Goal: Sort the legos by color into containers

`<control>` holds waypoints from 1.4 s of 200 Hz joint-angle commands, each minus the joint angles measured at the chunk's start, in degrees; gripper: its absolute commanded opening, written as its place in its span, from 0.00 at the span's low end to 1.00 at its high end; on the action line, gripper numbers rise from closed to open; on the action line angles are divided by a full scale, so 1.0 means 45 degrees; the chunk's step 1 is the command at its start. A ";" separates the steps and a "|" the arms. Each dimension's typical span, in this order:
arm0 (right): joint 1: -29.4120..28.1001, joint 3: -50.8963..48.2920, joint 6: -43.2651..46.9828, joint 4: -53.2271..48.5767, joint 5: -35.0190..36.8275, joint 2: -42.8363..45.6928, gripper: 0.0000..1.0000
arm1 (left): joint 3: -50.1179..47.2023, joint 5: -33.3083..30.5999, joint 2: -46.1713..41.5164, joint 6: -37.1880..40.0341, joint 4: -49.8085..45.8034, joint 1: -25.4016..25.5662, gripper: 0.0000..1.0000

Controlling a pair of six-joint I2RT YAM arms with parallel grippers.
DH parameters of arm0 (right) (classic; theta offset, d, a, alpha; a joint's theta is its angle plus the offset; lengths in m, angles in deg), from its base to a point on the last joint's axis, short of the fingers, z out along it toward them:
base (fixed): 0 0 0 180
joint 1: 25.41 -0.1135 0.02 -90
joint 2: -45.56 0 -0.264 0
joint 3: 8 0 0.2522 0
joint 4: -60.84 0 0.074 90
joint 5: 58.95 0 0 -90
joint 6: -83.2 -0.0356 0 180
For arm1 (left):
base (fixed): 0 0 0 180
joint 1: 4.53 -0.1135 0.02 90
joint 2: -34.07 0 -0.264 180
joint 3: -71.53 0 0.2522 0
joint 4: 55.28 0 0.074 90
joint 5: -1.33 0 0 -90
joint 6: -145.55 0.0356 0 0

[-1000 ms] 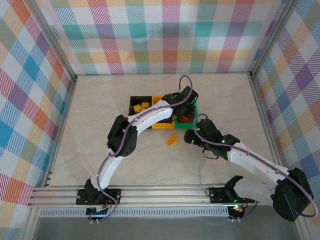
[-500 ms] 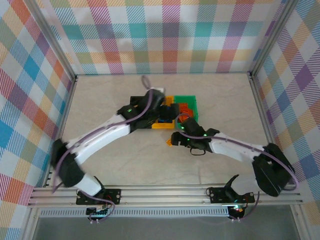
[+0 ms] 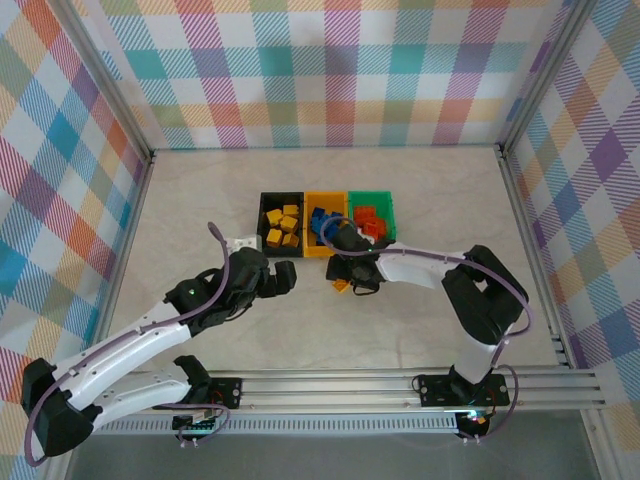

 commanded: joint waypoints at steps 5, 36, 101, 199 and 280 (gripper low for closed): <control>-0.0211 0.0691 -0.0558 -0.1570 0.0545 -0.0630 0.80 | -0.0253 -0.0444 -0.0225 -0.0467 -0.0430 -0.0010 1.00; -0.0270 0.0683 -0.0677 -0.1983 0.0546 -0.0820 0.65 | -0.0297 -0.0362 -0.0209 -0.0415 -0.0488 -0.0016 1.00; -0.0519 0.0168 0.0337 -0.1529 0.0735 0.0338 0.39 | -0.0292 -0.0659 -0.0314 -0.0388 -0.0721 -0.0022 1.00; -0.0935 0.4849 0.5598 0.1184 -0.2583 -0.0809 0.42 | -0.0571 -0.1389 -0.1595 -0.0445 -0.1917 -0.0020 1.00; -0.0643 1.0798 0.6004 -0.0862 -0.0534 -0.5337 0.49 | -0.0502 -0.2476 -0.3380 -0.0726 -0.3010 -0.0020 1.00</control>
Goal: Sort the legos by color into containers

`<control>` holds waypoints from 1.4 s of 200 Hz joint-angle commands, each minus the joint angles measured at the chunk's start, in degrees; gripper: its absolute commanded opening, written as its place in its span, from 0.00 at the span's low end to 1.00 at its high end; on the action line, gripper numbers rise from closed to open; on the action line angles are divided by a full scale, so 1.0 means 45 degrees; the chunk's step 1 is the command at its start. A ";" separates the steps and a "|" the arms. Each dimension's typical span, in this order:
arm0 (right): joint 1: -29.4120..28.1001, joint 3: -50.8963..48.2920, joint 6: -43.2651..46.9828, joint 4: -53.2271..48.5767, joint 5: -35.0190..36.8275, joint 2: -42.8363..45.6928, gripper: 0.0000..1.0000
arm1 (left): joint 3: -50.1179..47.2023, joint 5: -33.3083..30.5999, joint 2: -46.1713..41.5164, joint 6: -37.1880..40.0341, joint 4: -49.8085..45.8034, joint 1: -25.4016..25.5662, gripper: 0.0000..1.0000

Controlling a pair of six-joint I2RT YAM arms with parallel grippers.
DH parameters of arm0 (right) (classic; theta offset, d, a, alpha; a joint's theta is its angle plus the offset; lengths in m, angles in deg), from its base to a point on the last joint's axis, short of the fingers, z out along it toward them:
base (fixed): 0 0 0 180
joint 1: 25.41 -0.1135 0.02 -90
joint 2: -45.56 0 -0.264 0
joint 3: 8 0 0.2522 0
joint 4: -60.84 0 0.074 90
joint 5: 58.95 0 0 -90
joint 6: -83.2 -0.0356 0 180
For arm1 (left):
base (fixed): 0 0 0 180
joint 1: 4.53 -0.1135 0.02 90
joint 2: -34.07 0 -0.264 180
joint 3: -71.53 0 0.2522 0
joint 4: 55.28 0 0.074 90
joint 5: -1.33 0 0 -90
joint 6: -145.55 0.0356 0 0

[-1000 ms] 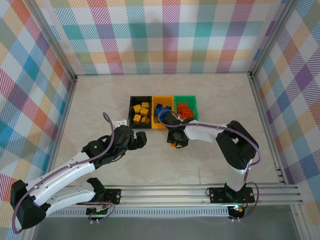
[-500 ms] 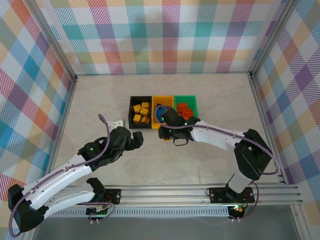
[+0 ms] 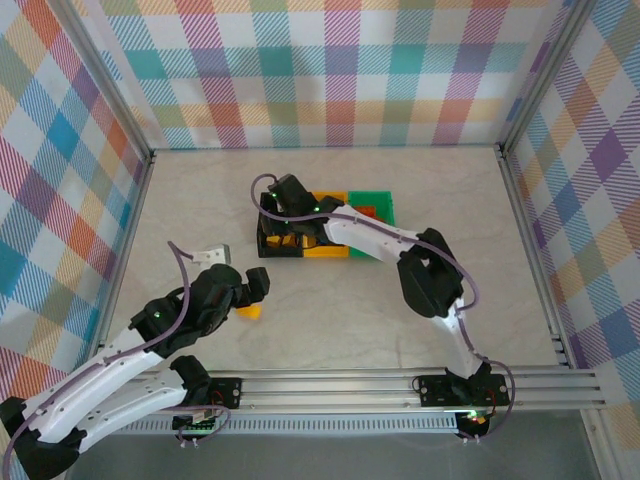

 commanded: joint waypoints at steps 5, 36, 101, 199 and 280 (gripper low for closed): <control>0.0169 0.0521 0.0164 -0.0751 0.0525 -0.0150 0.52 | 0.0058 -0.0743 -0.0290 -0.0275 -0.0845 -0.0014 1.00; -0.0001 -0.1910 -0.0113 0.0342 -0.0388 0.1524 0.74 | 0.0011 -0.1076 -0.0254 -0.0636 -0.1514 -0.0024 1.00; -0.1227 -0.7104 -0.0185 0.1718 -0.2243 0.4811 0.85 | 0.0439 -0.0955 0.0126 -0.3492 -0.4643 -0.0062 1.00; -0.3872 -0.7712 0.1773 0.3678 -0.4941 0.3647 0.83 | 0.1145 -0.0318 -0.0390 -0.6231 -0.6249 -0.0083 1.00; -0.5586 -0.5316 0.4012 0.5917 -0.5360 0.0765 0.86 | 0.6611 -0.2323 0.0459 -0.3527 -0.8476 -0.0142 1.00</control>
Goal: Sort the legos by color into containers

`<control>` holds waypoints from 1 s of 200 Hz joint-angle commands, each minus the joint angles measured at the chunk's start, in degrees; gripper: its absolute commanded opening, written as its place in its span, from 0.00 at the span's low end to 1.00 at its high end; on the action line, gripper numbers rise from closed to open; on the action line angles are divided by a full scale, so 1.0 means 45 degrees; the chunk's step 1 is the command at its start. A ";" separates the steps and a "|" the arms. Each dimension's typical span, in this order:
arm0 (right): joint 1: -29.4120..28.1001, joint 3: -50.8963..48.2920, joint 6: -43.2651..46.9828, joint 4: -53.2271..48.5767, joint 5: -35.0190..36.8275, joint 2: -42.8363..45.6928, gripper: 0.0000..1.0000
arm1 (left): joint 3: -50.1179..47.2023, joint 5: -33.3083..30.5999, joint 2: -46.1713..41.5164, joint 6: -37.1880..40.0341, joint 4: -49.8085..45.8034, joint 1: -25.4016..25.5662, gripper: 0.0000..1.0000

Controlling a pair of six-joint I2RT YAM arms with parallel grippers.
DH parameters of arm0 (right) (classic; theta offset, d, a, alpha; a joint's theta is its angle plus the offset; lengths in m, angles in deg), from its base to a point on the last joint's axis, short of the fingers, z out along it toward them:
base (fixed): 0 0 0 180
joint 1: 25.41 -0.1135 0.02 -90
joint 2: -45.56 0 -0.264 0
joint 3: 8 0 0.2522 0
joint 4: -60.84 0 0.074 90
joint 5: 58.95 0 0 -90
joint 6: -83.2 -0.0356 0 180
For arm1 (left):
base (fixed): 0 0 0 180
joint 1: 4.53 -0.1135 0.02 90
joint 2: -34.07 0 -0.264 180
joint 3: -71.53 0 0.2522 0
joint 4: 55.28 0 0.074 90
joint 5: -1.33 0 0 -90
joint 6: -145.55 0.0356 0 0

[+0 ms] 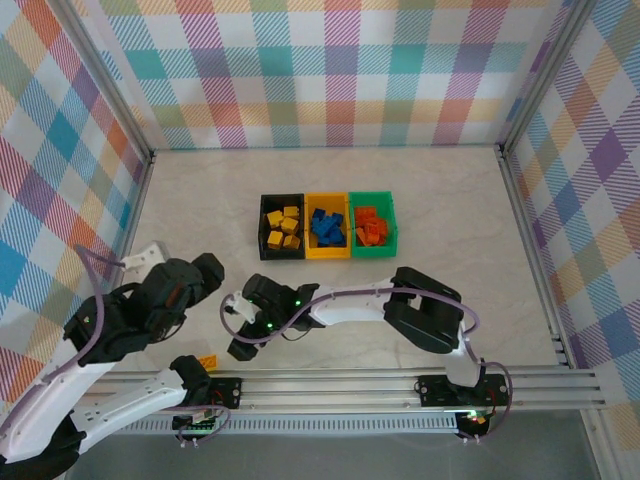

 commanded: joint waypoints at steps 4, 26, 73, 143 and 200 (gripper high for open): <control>-0.0398 0.1107 0.1220 0.1019 -0.0244 -0.0865 0.86 | 0.0889 -0.0722 0.0235 0.1144 -0.1165 -0.0108 1.00; -0.0656 0.1906 0.1620 0.0958 -0.0079 -0.1667 0.86 | 0.1484 -0.0780 0.0327 0.1492 -0.1158 -0.0100 1.00; -0.1133 0.3237 0.2534 0.0386 0.1361 -0.2792 0.85 | 0.2041 -0.0884 0.0782 0.1986 -0.1106 -0.0095 1.00; -0.1388 0.4185 0.2587 -0.1491 0.4633 -0.3993 0.74 | 0.1569 -0.0747 0.0645 0.2138 -0.0742 -0.0094 1.00; -0.0766 0.1894 0.1112 -0.1393 0.6431 -0.2768 0.70 | 0.1180 -0.0671 0.0627 0.2274 -0.0549 -0.0106 1.00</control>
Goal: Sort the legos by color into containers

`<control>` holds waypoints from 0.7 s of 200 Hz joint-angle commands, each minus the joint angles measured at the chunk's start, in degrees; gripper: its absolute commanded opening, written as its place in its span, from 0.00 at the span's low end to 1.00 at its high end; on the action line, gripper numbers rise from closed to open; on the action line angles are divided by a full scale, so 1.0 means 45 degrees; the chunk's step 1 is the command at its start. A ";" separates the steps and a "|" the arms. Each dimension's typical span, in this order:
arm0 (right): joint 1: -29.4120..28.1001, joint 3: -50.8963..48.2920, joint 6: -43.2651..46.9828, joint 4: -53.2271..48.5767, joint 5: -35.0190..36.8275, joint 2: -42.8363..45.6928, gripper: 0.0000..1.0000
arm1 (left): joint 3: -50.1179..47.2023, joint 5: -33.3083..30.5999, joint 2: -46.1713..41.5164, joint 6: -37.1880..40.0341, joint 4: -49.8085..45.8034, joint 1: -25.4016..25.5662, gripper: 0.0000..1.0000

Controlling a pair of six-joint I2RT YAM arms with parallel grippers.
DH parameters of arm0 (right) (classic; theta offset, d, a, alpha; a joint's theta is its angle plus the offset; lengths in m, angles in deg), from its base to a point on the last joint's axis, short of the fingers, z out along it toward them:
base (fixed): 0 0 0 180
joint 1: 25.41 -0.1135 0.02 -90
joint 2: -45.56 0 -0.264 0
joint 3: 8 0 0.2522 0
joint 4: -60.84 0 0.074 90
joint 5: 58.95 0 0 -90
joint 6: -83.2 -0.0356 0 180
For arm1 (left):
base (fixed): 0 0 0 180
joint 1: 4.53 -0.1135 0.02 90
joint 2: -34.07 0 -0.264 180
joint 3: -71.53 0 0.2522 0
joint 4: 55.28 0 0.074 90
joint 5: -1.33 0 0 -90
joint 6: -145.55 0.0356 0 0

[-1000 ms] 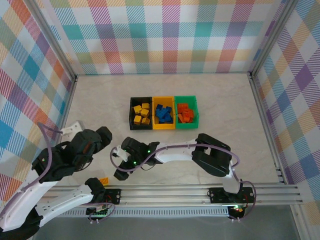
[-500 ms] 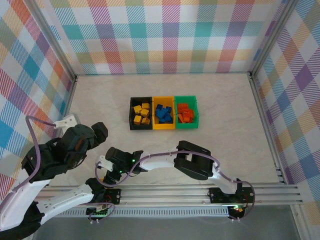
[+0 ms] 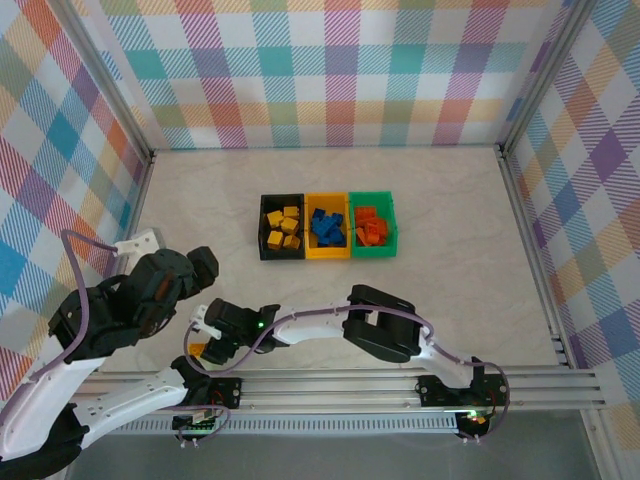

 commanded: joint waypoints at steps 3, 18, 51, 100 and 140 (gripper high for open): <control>0.0485 -0.1678 -0.0667 -0.1431 0.1861 0.0437 0.70 | -0.0300 -0.0103 -0.0056 0.0279 0.0050 -0.0106 1.00; 0.0660 -0.2706 -0.1004 -0.1208 0.2245 0.1023 0.70 | -0.0361 -0.0154 -0.0054 0.0320 0.0064 -0.0109 1.00; 0.1145 -0.4827 -0.2045 -0.0999 0.3387 0.2410 0.70 | -0.0500 -0.0144 -0.0062 0.0417 0.0208 -0.0106 1.00; 0.1317 -0.6921 -0.2247 0.0076 0.2457 0.5217 0.81 | -0.0958 0.0081 -0.0203 0.0458 0.0666 -0.0117 1.00; 0.1293 -0.6518 -0.2297 0.0190 0.0285 0.5187 0.86 | -0.1755 0.0116 -0.1101 0.0503 0.1539 -0.0101 1.00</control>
